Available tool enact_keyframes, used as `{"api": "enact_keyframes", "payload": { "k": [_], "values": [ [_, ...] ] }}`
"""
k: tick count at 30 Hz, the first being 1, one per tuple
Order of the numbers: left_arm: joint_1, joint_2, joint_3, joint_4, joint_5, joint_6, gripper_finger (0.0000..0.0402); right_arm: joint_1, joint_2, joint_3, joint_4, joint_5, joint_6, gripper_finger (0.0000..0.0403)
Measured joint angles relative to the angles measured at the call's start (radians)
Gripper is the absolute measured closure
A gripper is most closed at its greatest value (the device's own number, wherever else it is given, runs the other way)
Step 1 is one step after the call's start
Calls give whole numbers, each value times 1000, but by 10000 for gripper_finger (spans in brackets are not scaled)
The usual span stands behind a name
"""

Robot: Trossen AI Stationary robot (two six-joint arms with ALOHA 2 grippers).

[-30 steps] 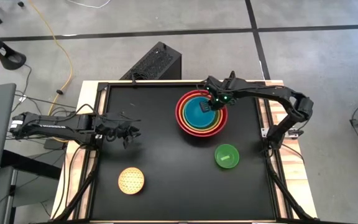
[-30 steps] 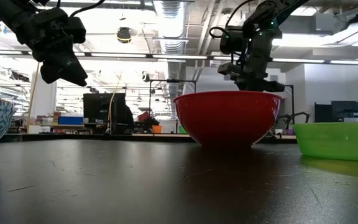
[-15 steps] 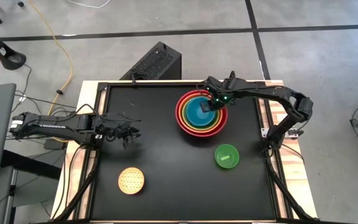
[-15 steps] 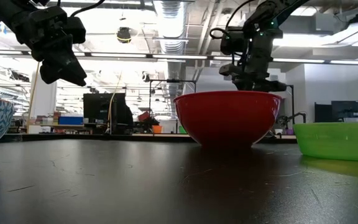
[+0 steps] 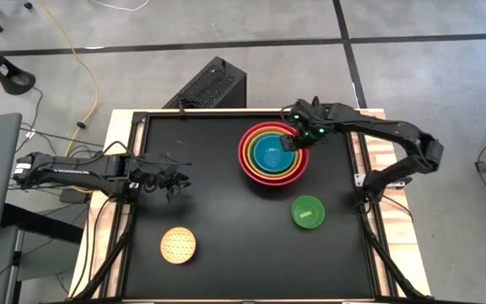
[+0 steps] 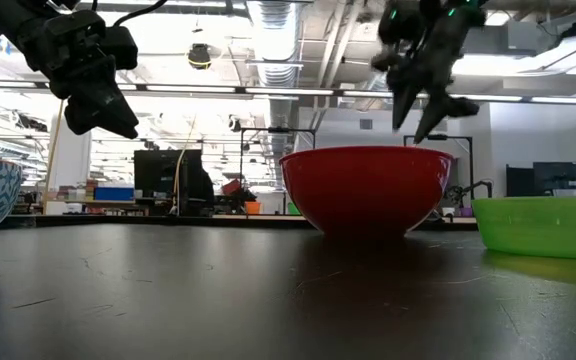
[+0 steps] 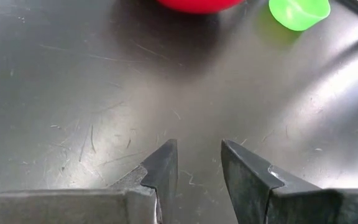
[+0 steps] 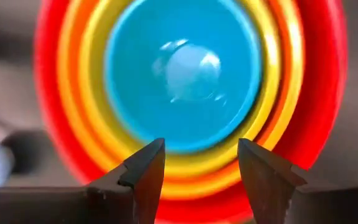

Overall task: Nest bowls inside each other
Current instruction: Stack the light orange bowl on top of the blue bowl

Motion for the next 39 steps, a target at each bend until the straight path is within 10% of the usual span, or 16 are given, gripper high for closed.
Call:
{"api": "enact_keyframes", "payload": {
  "k": [14, 20, 31, 39],
  "values": [
    [0, 0, 0, 0, -1, 6, 289, 649, -192, 0, -50, 169, 366, 186],
    [0, 0, 0, -3, 164, 90, 289, 861, -118, 0, -50, 220, 436, 186],
    [-92, 0, 0, 25, 485, 116, 289, 941, 30, 0, -168, 218, 543, 186],
    [-305, 13, 0, -49, 400, 3, 289, 934, 58, 0, -155, 212, 510, 186]
  ]
}}
